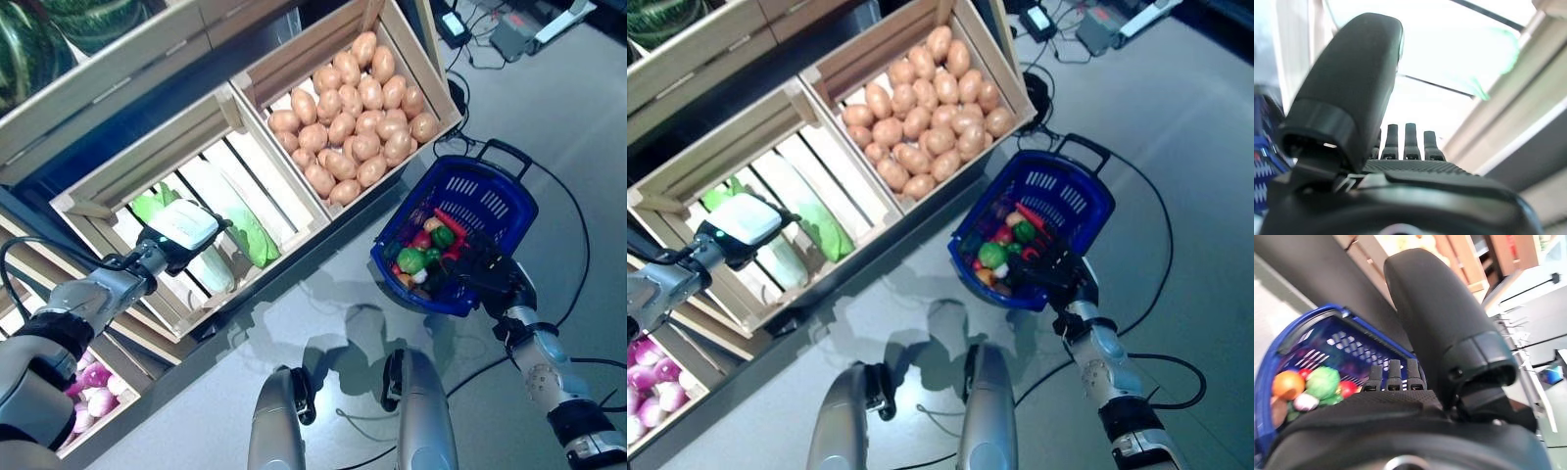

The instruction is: Put vegetables into the basket

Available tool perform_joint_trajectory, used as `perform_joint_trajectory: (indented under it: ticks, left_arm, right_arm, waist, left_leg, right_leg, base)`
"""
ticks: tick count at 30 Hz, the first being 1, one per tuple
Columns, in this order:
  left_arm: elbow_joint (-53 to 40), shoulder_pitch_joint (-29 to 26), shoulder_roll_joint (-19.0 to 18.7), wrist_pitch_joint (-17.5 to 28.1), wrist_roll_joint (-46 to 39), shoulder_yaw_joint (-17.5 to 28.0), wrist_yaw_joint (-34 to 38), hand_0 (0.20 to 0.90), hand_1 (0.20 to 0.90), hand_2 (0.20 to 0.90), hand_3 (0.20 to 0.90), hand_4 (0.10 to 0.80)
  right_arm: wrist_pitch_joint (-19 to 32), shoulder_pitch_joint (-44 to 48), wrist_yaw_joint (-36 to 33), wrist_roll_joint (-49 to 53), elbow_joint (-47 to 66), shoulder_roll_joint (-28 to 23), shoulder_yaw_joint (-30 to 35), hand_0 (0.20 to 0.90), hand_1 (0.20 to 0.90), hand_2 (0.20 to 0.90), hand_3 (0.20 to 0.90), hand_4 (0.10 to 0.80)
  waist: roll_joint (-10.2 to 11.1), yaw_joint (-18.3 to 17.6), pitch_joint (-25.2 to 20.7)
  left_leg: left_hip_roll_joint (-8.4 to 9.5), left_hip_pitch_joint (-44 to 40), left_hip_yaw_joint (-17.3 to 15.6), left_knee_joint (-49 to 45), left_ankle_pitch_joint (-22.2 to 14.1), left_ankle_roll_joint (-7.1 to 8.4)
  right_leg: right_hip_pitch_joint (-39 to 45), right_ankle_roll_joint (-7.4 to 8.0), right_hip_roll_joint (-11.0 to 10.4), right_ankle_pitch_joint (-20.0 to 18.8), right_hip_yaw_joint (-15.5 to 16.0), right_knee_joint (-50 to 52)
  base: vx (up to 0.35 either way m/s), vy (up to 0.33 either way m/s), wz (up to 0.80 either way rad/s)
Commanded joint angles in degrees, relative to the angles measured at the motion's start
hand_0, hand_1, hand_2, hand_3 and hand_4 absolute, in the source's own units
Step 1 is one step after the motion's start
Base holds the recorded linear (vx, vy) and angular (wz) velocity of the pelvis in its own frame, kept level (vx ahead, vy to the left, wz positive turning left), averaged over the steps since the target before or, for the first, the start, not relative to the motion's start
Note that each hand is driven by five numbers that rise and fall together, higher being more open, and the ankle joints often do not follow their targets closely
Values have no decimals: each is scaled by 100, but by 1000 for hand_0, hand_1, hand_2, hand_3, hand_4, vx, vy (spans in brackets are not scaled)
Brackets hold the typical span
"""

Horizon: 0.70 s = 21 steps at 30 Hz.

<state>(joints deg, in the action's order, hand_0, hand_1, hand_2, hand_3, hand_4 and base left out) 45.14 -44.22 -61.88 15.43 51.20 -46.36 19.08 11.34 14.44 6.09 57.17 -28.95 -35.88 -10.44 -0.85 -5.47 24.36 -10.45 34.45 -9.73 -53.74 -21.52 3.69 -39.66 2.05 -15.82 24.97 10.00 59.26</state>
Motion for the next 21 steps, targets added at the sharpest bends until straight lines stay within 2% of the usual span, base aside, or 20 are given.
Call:
perform_joint_trajectory:
  ticks: [1, 10, 21]
  left_arm:
    - [-23, -583, -746, -607, -261, 106, 13, 900, 900, 900, 900, 800]
    - [121, -708, -812, -888, -433, 155, -78, 900, 900, 900, 900, 800]
    - [595, -431, -772, -1140, -517, 360, -192, 900, 900, 900, 900, 800]
  right_arm:
    - [386, 360, 22, 426, 248, -485, 75, 900, 900, 900, 900, 800]
    - [446, 378, 101, 520, 367, -687, 129, 900, 900, 900, 900, 800]
    - [585, 363, 272, 635, 318, -803, 257, 900, 900, 900, 900, 800]
  waist:
    - [-64, -31, -254]
    - [-60, -7, -83]
    - [-119, 16, 91]
  left_leg:
    - [44, 203, -181, 274, -75, -458]
    - [-12, 960, -89, -206, -177, -396]
    - [-20, 1371, -33, -601, -357, -345]
  right_leg:
    - [93, -93, -171, -541, -137, -473]
    - [-632, -76, -154, -454, -198, -57]
    - [-1054, -117, -175, -315, -277, 304]
  base:
    - [-47, 36, 0]
    - [-24, 14, 1]
    - [-8, 18, -1]
